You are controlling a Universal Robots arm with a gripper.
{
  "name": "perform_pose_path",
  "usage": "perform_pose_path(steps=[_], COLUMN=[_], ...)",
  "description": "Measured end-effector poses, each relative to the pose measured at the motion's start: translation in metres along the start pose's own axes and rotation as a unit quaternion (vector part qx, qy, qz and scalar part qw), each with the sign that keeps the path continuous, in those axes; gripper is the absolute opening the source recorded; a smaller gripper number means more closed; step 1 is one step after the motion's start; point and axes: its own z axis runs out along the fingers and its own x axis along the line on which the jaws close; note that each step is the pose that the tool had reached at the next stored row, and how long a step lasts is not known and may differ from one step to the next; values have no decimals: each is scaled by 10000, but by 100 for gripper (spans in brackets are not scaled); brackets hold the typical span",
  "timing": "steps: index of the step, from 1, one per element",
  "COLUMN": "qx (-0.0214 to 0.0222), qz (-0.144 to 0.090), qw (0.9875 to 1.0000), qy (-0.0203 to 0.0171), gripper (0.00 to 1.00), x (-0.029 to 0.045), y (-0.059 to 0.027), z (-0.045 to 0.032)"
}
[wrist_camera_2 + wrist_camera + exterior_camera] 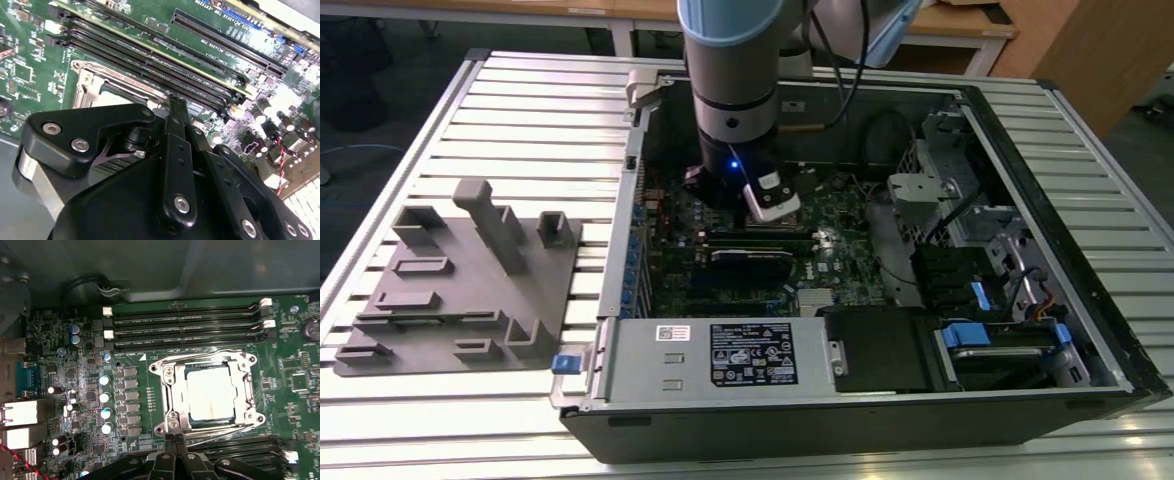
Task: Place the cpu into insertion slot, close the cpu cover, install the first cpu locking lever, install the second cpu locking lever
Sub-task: 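Install the second cpu locking lever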
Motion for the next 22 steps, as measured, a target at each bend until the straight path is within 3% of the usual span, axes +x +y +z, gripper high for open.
perform_pose_path(steps=[6, 13, 17, 22], qx=[-3, -109, -205, -262], qz=[-1, 9, 12, 8], qw=[10000, 9999, 9998, 9996], qy=[-4, 1, -40, -102], gripper=[11, 11, 11, 11], x=[11, 15, 55, 107], y=[-5, -6, -11, -18], z=[38, 41, 45, 53])
